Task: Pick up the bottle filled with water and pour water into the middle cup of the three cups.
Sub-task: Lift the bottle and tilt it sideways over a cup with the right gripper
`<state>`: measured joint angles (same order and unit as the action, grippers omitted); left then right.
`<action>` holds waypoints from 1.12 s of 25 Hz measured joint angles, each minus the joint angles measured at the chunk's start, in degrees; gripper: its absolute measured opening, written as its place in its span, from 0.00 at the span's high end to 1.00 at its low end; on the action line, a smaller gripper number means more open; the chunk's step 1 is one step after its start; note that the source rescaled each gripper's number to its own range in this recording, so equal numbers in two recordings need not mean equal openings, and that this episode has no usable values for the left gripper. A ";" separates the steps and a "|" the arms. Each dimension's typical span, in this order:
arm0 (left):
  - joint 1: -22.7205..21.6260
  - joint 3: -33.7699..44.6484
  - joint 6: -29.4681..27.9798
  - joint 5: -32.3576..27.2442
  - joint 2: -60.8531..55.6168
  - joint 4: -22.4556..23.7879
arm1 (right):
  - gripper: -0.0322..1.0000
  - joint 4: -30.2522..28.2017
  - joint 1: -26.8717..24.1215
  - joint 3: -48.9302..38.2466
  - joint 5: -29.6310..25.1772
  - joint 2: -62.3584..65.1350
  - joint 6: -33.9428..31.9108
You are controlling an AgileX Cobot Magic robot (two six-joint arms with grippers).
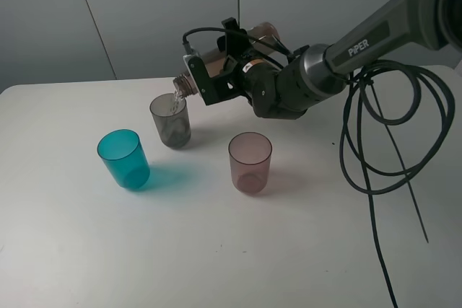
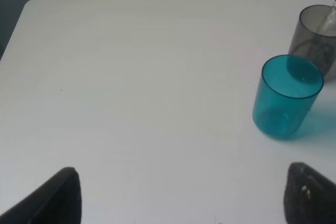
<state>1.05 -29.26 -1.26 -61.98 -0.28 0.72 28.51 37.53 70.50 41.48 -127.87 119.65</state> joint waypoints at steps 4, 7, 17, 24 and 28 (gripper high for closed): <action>0.00 0.00 0.00 0.00 0.00 0.00 | 0.97 -0.53 0.00 0.00 0.22 0.00 0.00; 0.00 0.00 0.00 0.00 0.00 0.00 | 0.97 -1.05 0.00 0.00 1.03 0.00 0.00; 0.00 0.00 0.00 0.00 0.00 0.00 | 0.97 -4.27 0.00 0.13 1.89 0.00 0.07; 0.00 0.00 0.00 0.00 0.00 0.00 | 0.97 -6.24 0.00 0.81 2.26 0.00 0.07; 0.00 0.00 0.00 0.00 0.00 0.00 | 0.97 -7.83 0.00 2.04 2.26 0.00 0.07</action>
<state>1.05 -29.26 -1.26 -61.98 -0.28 0.72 20.69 37.53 72.54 43.74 -127.87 119.73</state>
